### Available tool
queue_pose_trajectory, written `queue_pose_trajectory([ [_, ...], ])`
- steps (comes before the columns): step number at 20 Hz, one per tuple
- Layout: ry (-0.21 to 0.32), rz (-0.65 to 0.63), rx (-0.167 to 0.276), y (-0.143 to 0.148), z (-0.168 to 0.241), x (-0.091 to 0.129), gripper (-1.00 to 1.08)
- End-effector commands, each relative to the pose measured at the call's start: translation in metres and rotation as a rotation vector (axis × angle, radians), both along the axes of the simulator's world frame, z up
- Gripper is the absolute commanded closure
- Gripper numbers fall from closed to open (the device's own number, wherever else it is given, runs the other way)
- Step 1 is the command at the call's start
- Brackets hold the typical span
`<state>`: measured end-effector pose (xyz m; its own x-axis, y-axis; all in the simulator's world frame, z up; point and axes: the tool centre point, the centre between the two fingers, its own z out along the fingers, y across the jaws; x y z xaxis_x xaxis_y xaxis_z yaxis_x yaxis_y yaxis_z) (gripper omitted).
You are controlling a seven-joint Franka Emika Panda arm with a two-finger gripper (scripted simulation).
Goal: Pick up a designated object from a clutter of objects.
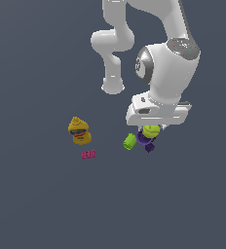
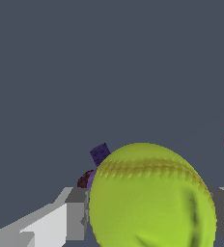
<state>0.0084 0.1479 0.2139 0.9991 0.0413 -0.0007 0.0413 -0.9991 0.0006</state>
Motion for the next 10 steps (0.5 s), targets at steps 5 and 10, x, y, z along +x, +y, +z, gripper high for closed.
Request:
queue_pose_trajectory([
  [5,-0.001,0.000,0.000,0.010,0.074,-0.007,1.08],
  [10,-0.001,0.000,0.000,0.017,0.123,-0.011,1.08],
])
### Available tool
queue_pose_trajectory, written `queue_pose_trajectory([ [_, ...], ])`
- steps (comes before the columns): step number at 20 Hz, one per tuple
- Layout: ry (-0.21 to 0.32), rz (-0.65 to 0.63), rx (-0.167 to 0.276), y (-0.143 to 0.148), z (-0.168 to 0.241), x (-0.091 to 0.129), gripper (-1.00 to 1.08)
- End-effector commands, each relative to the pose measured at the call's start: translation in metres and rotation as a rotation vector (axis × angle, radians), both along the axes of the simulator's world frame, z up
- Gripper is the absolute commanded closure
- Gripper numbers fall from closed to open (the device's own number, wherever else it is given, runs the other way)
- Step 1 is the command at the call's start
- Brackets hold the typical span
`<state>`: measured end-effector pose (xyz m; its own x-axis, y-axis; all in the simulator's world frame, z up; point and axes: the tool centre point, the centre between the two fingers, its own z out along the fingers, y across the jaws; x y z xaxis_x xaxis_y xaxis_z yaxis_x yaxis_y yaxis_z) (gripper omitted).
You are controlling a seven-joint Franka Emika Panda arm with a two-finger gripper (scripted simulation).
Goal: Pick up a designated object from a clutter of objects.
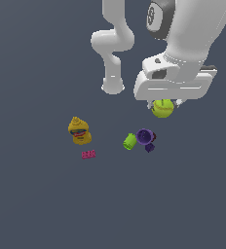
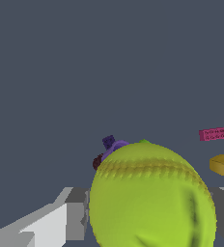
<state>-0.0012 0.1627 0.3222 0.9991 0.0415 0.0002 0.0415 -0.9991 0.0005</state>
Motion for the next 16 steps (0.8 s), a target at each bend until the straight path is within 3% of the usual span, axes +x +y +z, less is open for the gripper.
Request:
queue_pose_trajectory([
  [1,0.000,0.000,0.000,0.003,0.023,-0.002,1.08],
  [8,0.000,-0.001,0.000,0.009,0.065,-0.003,1.08],
  [16,0.000,-0.001,0.000,0.012,0.080,-0.003,1.08],
])
